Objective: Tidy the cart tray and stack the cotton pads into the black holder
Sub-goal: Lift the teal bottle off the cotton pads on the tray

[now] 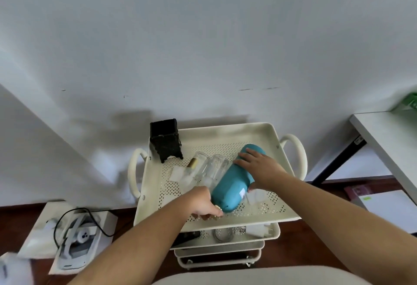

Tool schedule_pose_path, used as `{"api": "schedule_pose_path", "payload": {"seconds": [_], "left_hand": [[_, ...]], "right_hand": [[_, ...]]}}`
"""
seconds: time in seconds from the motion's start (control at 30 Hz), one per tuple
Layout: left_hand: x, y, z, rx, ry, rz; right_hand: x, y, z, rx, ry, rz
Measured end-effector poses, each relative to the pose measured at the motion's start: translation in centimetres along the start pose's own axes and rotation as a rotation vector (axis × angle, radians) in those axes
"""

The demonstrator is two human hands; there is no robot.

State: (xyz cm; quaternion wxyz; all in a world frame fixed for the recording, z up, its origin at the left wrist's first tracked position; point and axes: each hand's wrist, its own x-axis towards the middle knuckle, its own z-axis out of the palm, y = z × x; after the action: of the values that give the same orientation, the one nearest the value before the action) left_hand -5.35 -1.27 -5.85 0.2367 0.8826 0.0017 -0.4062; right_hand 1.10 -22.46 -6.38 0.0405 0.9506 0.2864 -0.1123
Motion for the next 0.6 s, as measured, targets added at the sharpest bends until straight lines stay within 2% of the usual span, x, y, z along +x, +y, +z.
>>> {"api": "schedule_pose_path", "payload": {"seconds": [0.17, 0.27, 0.43, 0.5, 0.6], "left_hand": [[-1.2, 2.0, -1.8, -0.039, -0.039, -0.042], [-2.1, 4.7, -5.4, 0.055, 0.009, -0.035], [-2.8, 9.8, -10.6, 0.306, 0.444, 0.047], [-2.5, 11.8, -11.7, 0.297, 0.602, 0.106], [-1.7, 14.8, -12.4, 0.239, 0.73, 0.178]], "right_hand": [[-0.3, 0.9, -0.8, 0.079, 0.006, 0.022], [-0.5, 2.1, -1.6, 0.202, 0.04, 0.093], [-0.2, 3.3, -2.7, 0.473, 0.163, 0.214], [0.1, 3.8, -3.1, 0.596, 0.221, 0.286], [0.6, 4.5, -3.4, 0.774, 0.274, 0.39]]}}
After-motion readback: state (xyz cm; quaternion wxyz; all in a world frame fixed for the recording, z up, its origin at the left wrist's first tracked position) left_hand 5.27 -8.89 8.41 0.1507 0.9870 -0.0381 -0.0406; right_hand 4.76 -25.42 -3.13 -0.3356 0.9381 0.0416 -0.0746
